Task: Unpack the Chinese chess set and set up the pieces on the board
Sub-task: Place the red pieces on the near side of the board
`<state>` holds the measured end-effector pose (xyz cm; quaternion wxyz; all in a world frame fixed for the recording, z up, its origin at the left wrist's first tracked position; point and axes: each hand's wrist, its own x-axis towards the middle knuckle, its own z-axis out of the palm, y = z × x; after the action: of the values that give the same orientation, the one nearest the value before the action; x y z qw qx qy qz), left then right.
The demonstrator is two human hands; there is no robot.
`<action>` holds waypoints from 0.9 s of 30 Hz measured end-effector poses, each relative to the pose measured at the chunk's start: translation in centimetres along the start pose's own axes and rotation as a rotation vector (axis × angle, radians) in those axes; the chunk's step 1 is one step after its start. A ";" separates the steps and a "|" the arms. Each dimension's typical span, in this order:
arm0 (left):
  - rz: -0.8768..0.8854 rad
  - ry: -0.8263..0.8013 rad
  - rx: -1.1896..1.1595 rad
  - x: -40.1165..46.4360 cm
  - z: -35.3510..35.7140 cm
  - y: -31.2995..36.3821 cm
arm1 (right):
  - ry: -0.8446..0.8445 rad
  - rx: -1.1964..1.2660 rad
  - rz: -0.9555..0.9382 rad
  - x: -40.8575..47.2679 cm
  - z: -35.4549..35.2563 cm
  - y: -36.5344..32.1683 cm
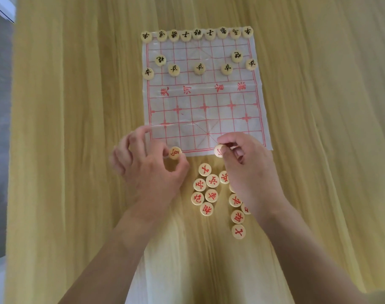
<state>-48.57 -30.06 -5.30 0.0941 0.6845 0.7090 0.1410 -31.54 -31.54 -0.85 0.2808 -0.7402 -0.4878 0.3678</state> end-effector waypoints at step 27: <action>-0.035 0.118 0.049 0.4 1.1 -1.0 | -0.049 -0.113 -0.037 3.4 1.7 -0.1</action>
<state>-49.17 -29.59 -6.69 0.0376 0.6647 0.7284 0.1620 -32.16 -28.29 -2.70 0.2333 -0.7366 -0.5281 0.3522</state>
